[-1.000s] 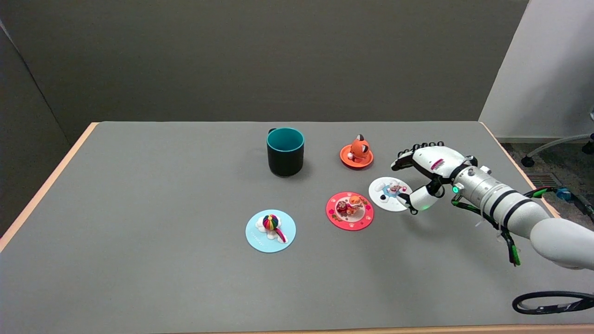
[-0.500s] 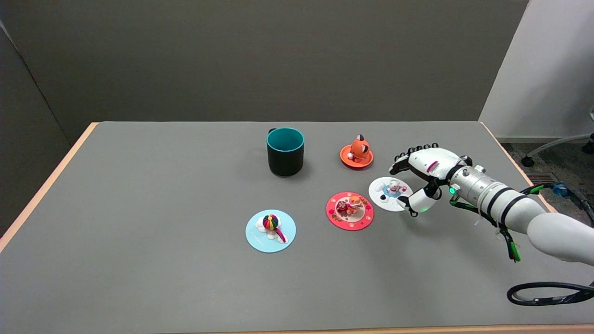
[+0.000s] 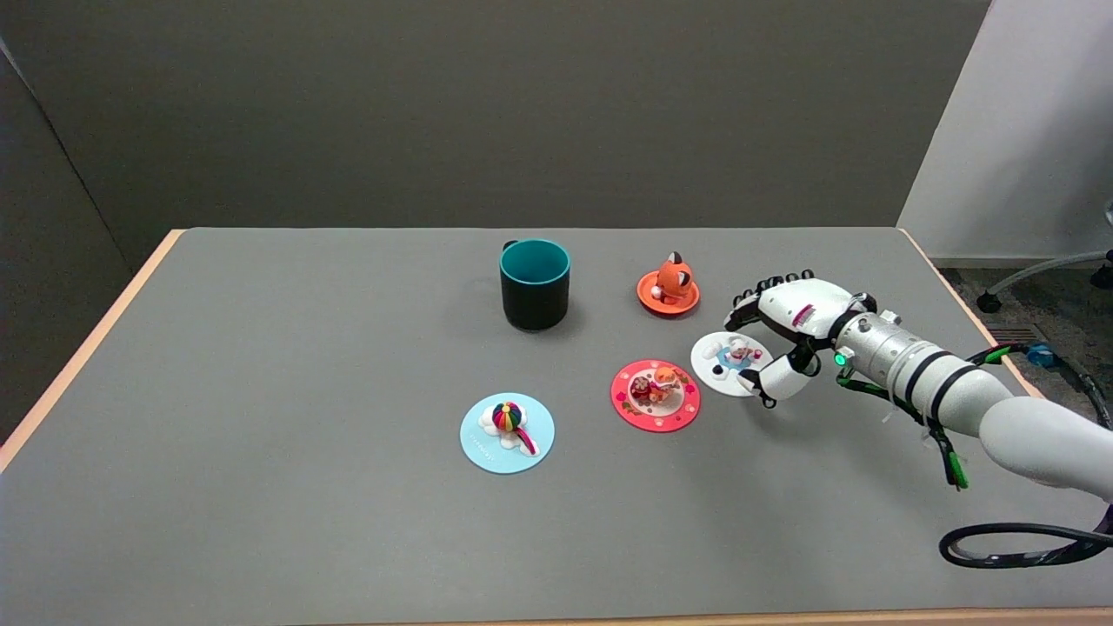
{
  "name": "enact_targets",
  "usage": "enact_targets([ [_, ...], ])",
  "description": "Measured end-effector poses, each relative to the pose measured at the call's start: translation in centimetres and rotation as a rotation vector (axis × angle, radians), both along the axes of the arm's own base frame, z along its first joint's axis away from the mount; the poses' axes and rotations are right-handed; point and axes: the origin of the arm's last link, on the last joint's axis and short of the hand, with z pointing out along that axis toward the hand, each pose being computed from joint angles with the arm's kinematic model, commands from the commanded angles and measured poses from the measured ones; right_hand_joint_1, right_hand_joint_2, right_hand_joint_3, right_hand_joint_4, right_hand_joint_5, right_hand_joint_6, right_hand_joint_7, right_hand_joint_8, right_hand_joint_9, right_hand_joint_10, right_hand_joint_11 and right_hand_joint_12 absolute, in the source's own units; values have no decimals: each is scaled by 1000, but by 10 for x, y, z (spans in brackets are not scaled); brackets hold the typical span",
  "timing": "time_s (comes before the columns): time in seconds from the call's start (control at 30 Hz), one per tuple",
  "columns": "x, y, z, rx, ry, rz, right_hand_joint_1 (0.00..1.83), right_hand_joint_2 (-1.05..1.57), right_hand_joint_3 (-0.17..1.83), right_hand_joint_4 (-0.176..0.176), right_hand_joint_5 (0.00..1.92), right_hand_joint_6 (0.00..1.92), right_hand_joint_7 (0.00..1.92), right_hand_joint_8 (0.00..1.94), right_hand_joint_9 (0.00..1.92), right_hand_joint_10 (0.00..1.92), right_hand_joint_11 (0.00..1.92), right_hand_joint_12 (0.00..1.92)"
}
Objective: Pick up the white cup lid.
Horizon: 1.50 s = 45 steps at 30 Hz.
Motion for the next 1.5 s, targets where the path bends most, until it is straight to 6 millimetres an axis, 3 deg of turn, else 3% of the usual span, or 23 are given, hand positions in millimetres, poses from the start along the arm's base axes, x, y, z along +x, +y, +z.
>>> enact_targets([
  [0.37, -5, -1, -5, 10, -1, -9, 972, 754, 717, -110, 742, 292, 658, 439, 620, 230, 427, 519],
  [0.4, -5, -1, -5, 11, 0, -9, 926, 718, 841, -107, 740, 305, 633, 506, 634, 214, 403, 567],
  [0.47, -6, -1, -6, 12, 0, -9, 1001, 760, 733, -98, 742, 310, 629, 511, 639, 242, 421, 543],
  [0.9, -5, -3, -8, 16, -2, -5, 1000, 809, 704, -84, 720, 330, 619, 524, 635, 329, 408, 586],
  [1.37, -5, -4, -9, 16, -6, -3, 1036, 882, 720, -43, 692, 384, 600, 654, 611, 512, 377, 813],
  [1.4, -5, -4, -9, 15, -6, -3, 1003, 1146, 276, -67, 675, 1319, 580, 720, 575, 614, 387, 826],
  [1.43, -5, -4, -9, 15, -6, -3, 1095, 1240, 126, -20, 660, 1381, 634, 1482, 574, 652, 376, 862],
  [1.47, -5, -4, -9, 15, -6, -3, 1110, 1251, 113, -6, 656, 1378, 637, 1620, 571, 669, 372, 875],
  [1.5, -5, -4, -8, 14, -6, -4, 1108, 1253, 114, -5, 654, 1384, 631, 1625, 569, 678, 370, 882],
])
